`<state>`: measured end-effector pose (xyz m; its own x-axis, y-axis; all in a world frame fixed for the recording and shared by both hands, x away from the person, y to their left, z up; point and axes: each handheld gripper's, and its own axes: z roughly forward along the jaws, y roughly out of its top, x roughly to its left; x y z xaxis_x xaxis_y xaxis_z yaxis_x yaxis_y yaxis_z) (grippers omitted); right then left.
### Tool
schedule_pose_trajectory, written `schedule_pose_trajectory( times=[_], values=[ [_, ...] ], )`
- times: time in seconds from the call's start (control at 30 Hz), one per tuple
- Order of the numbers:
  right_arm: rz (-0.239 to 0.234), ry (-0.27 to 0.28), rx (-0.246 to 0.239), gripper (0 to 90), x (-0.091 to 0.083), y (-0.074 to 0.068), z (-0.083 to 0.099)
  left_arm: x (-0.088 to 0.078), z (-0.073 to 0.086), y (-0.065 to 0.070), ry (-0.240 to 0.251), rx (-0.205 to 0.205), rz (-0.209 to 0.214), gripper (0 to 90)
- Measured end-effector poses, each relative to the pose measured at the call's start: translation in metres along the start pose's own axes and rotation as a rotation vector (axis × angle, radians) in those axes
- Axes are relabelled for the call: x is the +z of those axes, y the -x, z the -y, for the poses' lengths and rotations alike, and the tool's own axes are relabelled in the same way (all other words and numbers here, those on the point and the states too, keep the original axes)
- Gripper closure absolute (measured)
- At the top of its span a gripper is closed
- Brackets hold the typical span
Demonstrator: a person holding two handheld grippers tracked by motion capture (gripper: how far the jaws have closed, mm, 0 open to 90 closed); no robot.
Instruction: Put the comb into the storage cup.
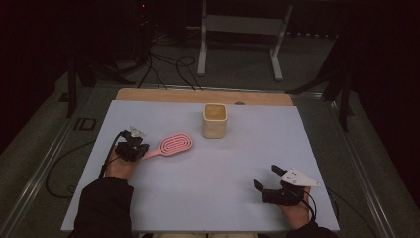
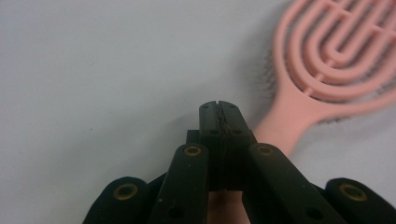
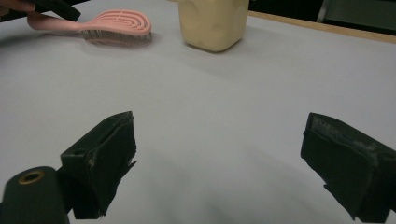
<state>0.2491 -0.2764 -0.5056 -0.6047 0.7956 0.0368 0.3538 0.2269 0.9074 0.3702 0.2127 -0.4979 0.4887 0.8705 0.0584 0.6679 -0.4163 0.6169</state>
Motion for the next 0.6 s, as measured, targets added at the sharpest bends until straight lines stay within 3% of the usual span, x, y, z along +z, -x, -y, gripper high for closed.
schedule_pose_trajectory(
  times=[0.43,0.6],
  values=[
    [0.001,-0.001,0.001,9.9,0.0,0.0,0.0,-0.008,0.015,0.012,0.029,-0.032,0.044,89.8],
    [0.001,-0.001,0.002,9.9,0.0,0.0,0.0,-0.009,0.021,0.018,0.032,-0.027,0.037,89.7]
  ],
)
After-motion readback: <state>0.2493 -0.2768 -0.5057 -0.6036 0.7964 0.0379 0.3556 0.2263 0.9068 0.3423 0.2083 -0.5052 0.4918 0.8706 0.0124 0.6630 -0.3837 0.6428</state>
